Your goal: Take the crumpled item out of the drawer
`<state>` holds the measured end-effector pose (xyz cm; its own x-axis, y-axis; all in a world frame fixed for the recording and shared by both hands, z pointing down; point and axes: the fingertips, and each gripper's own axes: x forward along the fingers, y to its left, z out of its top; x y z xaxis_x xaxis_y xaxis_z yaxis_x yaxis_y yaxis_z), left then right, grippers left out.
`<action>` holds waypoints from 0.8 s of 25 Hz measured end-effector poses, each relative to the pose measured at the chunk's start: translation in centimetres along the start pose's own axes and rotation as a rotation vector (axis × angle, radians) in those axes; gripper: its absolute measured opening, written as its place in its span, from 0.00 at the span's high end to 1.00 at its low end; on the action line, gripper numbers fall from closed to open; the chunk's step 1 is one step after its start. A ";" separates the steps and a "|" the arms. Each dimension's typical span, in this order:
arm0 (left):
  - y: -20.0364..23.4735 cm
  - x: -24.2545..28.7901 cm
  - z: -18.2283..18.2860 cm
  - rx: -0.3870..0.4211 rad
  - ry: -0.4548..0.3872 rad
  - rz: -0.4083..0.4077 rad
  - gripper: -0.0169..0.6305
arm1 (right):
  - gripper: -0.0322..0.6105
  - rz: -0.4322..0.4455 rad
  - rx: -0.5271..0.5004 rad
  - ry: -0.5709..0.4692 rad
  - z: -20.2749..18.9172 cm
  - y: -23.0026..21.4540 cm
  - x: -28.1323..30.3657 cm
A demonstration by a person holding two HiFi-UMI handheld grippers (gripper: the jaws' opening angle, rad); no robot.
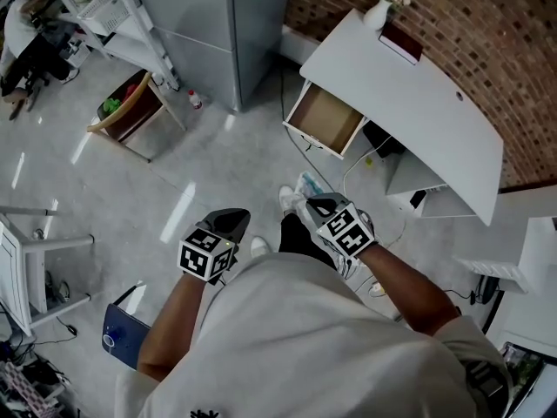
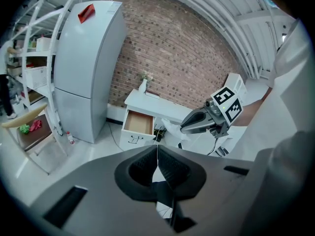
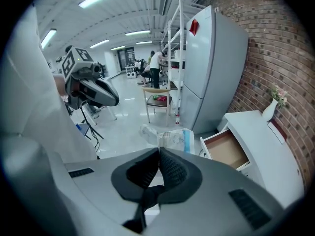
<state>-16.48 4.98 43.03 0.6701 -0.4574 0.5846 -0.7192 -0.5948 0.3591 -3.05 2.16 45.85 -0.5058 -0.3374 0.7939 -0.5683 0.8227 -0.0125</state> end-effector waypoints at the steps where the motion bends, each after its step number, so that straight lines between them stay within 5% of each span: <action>1: -0.1 -0.2 -0.2 0.003 0.000 0.000 0.94 | 0.90 0.001 -0.002 -0.003 0.0 0.4 -0.1; 20: -0.2 -2.7 -4.0 -0.009 0.006 0.009 0.94 | 0.90 -0.001 0.002 -0.034 0.0 4.2 0.0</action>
<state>-18.85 8.96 44.28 0.6627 -0.4583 0.5923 -0.7267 -0.5847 0.3607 -5.46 5.66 45.86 -0.5272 -0.3533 0.7728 -0.5697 0.8217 -0.0130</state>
